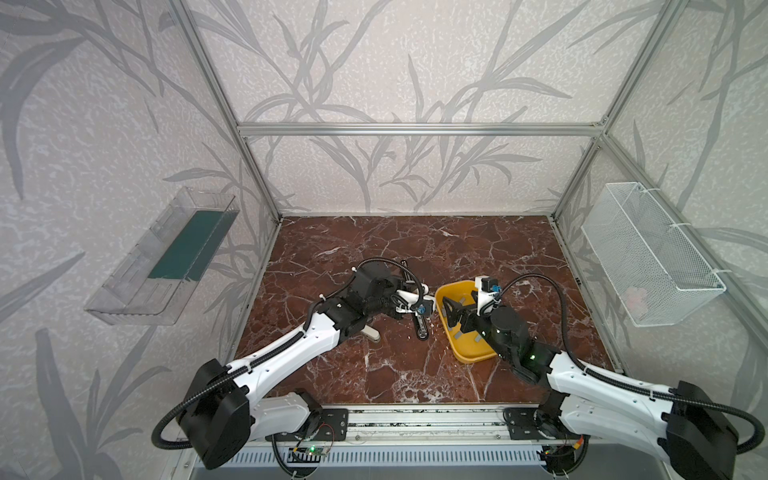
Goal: Load the staples into the stapler
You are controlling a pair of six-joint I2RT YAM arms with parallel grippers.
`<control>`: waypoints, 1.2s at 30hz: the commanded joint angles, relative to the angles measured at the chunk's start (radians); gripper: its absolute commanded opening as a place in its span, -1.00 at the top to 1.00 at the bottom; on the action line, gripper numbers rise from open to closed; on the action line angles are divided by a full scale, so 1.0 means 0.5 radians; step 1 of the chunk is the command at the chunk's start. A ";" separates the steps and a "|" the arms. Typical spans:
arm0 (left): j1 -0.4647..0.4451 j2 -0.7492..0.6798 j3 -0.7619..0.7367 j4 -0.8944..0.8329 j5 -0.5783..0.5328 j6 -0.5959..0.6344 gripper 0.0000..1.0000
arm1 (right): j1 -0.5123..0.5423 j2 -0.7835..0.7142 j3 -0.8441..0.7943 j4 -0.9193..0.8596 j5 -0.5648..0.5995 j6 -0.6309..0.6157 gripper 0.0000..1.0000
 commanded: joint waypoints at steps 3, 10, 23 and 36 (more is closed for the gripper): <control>-0.009 -0.010 -0.036 0.029 0.163 0.035 1.00 | -0.008 0.055 -0.042 0.378 -0.461 -0.028 -0.32; -0.018 -0.015 -0.063 -0.004 0.194 0.126 1.00 | -0.009 0.147 -0.051 0.638 -0.763 0.026 -0.12; -0.039 -0.075 -0.128 -0.004 0.425 0.238 1.00 | -0.008 0.248 0.041 0.417 -0.660 0.087 0.14; -0.055 -0.107 -0.148 -0.018 0.473 0.270 1.00 | -0.010 0.310 0.109 0.177 -0.444 0.137 0.45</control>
